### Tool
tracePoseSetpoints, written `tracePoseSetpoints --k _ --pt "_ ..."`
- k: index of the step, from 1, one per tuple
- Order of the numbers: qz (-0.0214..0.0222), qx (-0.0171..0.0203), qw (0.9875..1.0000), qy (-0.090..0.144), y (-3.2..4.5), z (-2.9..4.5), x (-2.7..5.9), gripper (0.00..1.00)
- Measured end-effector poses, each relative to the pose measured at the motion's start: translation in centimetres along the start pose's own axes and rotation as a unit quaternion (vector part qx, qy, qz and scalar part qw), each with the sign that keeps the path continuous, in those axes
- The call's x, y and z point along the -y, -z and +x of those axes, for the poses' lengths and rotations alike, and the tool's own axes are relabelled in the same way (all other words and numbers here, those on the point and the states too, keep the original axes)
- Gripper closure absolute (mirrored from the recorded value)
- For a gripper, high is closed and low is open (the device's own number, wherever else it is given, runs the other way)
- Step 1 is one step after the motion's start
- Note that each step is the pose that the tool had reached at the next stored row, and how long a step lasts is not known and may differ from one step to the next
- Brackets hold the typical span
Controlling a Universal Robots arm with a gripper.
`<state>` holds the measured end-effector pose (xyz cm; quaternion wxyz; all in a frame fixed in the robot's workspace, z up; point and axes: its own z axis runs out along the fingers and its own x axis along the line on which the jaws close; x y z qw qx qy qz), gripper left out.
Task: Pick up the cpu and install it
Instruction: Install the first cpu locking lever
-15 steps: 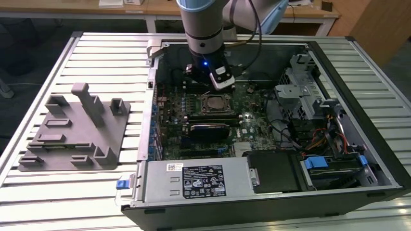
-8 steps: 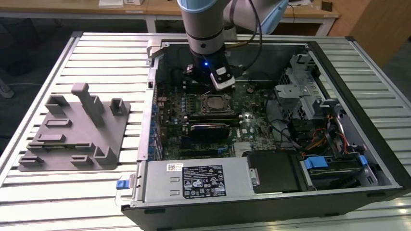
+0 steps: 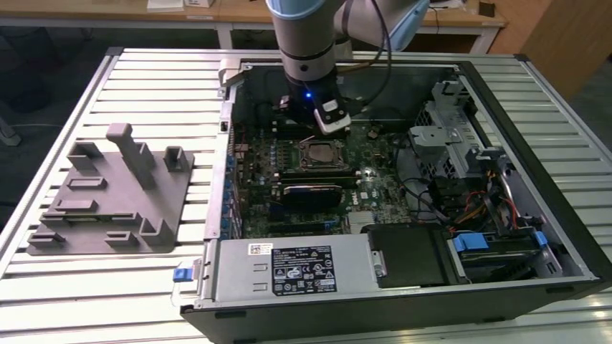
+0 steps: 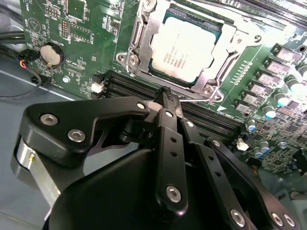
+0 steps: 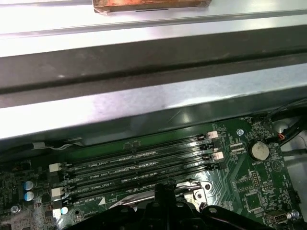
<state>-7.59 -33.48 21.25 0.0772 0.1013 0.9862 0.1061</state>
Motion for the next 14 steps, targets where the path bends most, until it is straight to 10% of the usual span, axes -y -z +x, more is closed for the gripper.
tracePoseSetpoints --k 6,14 --pt "-0.0004 0.0001 1.0 -0.001 -0.02 -0.03 -0.01 0.89" --pt "0.004 0.0162 0.999 -0.042 -0.36 0.05 0.04 0.89"
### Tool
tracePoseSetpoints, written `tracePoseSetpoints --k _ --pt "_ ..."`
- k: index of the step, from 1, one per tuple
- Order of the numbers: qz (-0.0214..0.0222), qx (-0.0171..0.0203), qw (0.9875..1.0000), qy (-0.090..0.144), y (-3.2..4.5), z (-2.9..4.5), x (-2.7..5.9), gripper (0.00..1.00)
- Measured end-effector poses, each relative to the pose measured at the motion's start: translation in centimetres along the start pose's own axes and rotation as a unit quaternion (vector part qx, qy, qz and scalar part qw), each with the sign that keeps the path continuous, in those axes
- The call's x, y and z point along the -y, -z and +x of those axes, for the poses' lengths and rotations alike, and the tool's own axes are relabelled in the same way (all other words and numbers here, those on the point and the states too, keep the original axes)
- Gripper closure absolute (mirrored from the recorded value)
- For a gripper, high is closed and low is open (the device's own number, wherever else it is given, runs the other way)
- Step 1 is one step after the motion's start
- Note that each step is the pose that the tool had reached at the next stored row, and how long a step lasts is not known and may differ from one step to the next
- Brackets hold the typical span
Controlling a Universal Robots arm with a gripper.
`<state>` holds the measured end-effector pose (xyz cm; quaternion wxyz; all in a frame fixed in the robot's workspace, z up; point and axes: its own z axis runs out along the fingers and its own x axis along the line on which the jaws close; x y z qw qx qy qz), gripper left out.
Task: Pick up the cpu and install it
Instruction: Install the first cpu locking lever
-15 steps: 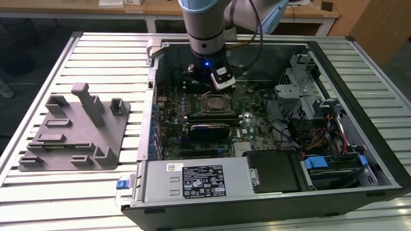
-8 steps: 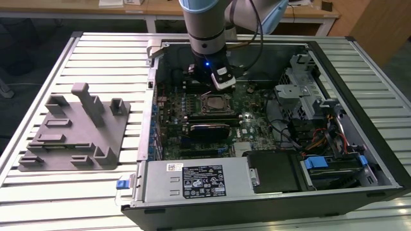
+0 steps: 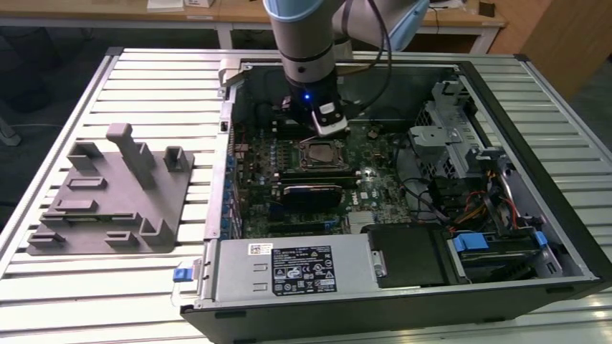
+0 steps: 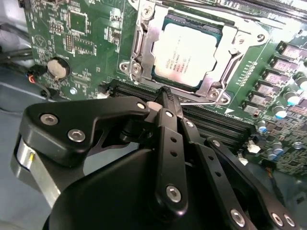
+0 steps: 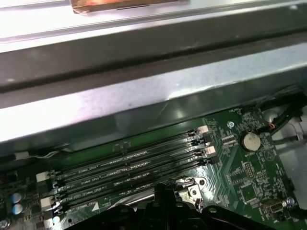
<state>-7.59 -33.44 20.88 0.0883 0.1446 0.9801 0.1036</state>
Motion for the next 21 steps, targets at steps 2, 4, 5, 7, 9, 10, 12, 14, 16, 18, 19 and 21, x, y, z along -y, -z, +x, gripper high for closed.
tracePoseSetpoints --k 2,4,5,7,9,10,12,14,16,18,19,21 --pt "0.0011 0.002 1.0 -0.008 -0.07 0.08 -0.05 0.89" --pt "0.0021 0.0038 0.9999 -0.015 -0.15 0.15 -0.11 0.89" --pt "0.0026 0.0046 0.9998 -0.018 -0.19 0.18 -0.15 0.89" --pt "0.0035 0.006 0.9997 -0.024 -0.27 0.26 -0.25 0.89" --pt "0.0044 0.0073 0.9995 -0.03 -0.35 0.33 -0.37 0.89" --pt "0.0048 0.008 0.9994 -0.033 -0.39 0.36 -0.43 0.89" --pt "0.0056 0.0092 0.9992 -0.038 -0.47 0.43 -0.54 0.89" --pt "0.0064 0.0104 0.999 -0.043 -0.55 0.5 -0.67 0.89" --pt "0.007 0.0117 0.9987 -0.048 -0.63 0.57 -0.79 0.89" --pt "0.0079 0.013 0.9984 -0.054 -0.71 0.63 -0.9 0.89" --pt "0.0083 0.0136 0.9983 -0.056 -0.75 0.66 -0.95 0.89" --pt "0.0093 0.0151 0.9979 -0.063 -0.82 0.72 -1.04 0.89"
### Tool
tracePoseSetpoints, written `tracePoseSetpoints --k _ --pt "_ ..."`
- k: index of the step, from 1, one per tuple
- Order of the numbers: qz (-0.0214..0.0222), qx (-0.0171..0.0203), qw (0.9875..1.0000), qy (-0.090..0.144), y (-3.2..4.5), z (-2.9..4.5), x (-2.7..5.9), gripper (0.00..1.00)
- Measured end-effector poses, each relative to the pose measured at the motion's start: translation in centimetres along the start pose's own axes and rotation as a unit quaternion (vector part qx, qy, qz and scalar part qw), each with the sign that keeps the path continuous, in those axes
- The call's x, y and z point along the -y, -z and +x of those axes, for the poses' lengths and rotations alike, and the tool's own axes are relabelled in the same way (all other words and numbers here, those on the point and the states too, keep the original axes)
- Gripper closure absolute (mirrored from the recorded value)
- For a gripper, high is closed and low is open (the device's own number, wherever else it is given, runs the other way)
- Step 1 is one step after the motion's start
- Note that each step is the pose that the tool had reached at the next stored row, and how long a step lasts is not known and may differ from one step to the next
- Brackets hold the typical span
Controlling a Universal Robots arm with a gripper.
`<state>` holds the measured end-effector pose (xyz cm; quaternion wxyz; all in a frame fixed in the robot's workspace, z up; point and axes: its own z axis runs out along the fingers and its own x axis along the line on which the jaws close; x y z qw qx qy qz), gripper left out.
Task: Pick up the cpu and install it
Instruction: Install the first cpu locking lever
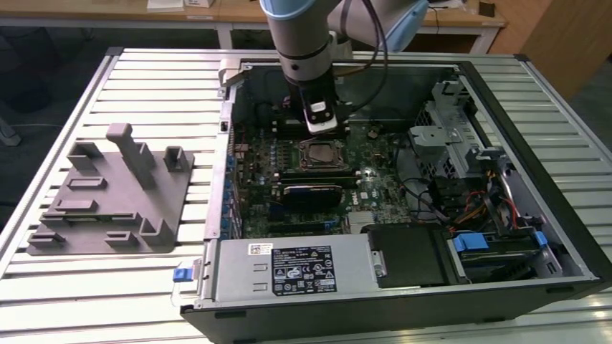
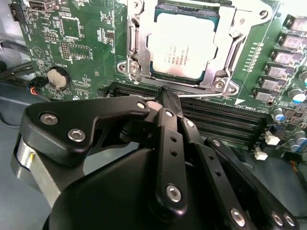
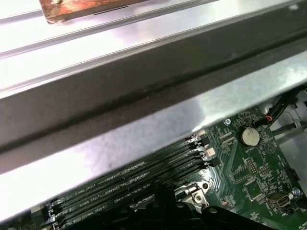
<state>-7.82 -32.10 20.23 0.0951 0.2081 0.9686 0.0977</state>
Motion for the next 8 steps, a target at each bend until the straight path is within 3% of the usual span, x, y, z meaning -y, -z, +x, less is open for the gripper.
tracePoseSetpoints --k 8 --pt "0.0056 0.0088 0.9993 -0.037 -0.25 0.13 -0.14 0.89"
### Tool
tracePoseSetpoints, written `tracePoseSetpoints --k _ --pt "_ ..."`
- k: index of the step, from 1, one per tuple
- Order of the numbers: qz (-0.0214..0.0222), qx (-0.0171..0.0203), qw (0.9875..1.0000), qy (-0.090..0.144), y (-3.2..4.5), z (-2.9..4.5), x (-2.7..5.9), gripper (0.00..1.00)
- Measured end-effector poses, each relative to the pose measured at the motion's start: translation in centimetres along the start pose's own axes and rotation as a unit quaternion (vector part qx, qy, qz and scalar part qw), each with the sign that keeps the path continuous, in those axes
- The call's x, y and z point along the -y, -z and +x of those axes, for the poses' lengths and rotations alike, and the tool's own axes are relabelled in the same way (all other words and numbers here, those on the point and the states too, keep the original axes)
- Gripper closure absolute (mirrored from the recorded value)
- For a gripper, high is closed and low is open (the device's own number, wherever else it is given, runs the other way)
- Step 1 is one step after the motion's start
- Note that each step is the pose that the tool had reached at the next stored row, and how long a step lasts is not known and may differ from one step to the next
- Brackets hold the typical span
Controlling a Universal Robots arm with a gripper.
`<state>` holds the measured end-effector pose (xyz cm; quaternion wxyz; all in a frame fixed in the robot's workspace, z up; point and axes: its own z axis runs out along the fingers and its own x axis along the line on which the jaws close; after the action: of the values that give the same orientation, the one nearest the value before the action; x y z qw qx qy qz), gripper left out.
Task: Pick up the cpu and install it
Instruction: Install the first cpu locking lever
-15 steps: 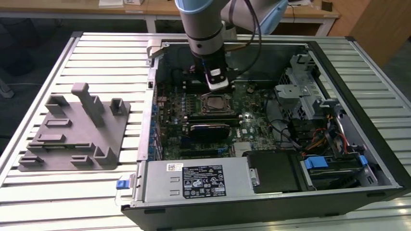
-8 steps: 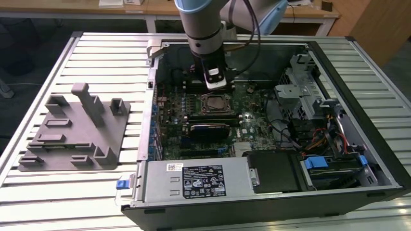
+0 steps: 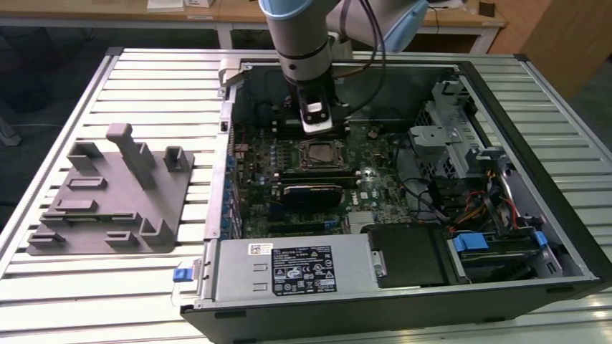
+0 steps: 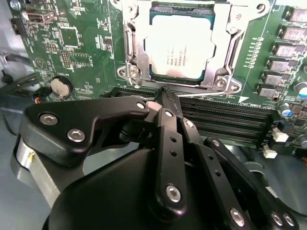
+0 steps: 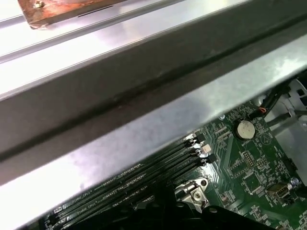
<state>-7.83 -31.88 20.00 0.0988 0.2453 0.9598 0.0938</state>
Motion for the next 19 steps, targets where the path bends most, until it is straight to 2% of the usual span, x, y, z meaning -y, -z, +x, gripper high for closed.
tracePoseSetpoints --k 6,15,19 --pt "0.0023 0.0038 0.9999 -0.016 -0.24 0.24 -0.33 0.89" --pt "0.0025 0.0038 0.9999 -0.015 -0.32 0.22 -0.38 0.89" --pt "0.0049 0.0045 0.9999 -0.011 -0.43 0.08 -0.43 0.89"
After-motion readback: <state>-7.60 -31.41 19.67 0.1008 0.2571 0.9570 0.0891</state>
